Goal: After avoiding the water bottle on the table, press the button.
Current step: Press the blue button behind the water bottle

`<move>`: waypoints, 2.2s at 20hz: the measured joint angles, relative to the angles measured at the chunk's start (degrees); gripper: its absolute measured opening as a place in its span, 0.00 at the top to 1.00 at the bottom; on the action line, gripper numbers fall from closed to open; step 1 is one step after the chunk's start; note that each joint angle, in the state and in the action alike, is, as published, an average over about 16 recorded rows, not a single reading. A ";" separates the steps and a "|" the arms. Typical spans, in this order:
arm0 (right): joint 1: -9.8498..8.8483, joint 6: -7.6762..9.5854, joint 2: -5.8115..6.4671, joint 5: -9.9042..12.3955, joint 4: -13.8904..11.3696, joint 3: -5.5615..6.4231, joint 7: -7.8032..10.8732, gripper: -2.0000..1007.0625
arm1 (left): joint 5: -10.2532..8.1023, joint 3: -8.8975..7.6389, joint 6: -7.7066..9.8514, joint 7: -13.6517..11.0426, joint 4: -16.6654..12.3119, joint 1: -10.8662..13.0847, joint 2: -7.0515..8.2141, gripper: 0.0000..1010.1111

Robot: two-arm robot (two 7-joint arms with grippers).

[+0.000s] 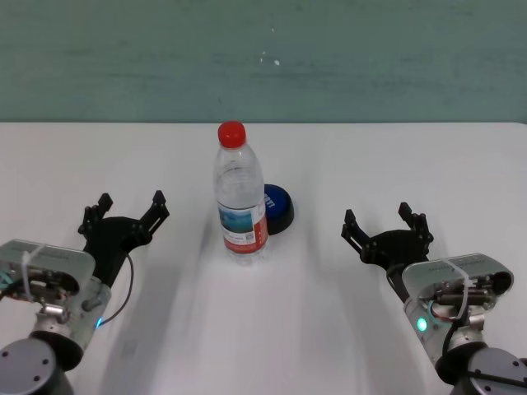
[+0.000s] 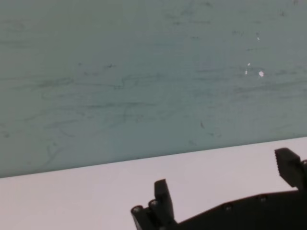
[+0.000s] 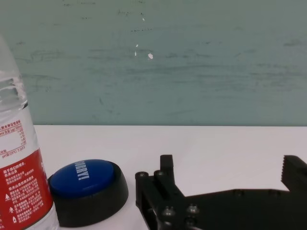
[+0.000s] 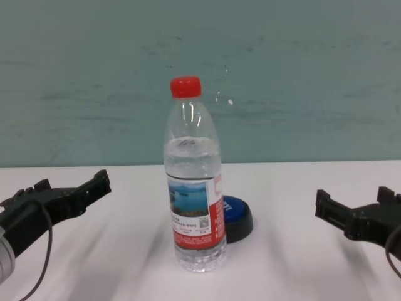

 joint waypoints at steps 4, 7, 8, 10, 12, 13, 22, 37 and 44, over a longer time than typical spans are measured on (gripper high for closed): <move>0.00 0.00 0.00 0.00 0.00 0.00 0.00 0.00 | 0.00 0.00 0.00 0.00 0.00 0.00 0.00 0.00; 0.00 0.00 0.00 0.00 0.00 0.00 0.00 0.00 | -0.10 -0.06 -0.04 -0.20 -0.03 0.06 0.01 0.00; 0.00 0.00 0.00 0.00 0.00 0.00 0.00 0.00 | -0.18 -0.11 -0.05 -0.37 -0.05 0.10 0.02 0.00; 0.00 0.00 0.00 0.00 0.00 0.00 0.00 0.00 | -0.31 -0.28 -0.11 -0.75 -0.10 0.24 0.01 0.00; 0.00 0.00 0.01 0.00 0.00 0.00 0.00 0.00 | -0.40 -0.47 -0.23 -1.24 -0.17 0.45 0.00 0.00; 0.00 0.00 0.01 0.00 0.00 0.00 0.00 0.00 | -0.45 -0.58 -0.30 -1.52 -0.20 0.58 0.01 0.00; 0.00 0.00 0.00 0.00 0.00 0.00 0.00 0.00 | -0.77 -2.08 -1.21 -5.08 -1.24 2.65 0.18 0.00; 0.00 0.00 0.00 0.00 0.00 0.00 0.00 0.00 | -1.05 -4.76 -4.24 -9.62 -3.73 6.71 1.67 0.00; 0.00 0.00 -0.01 0.00 0.00 0.00 0.00 0.00 | -2.40 -5.70 -5.28 -11.75 -5.39 8.56 3.24 0.00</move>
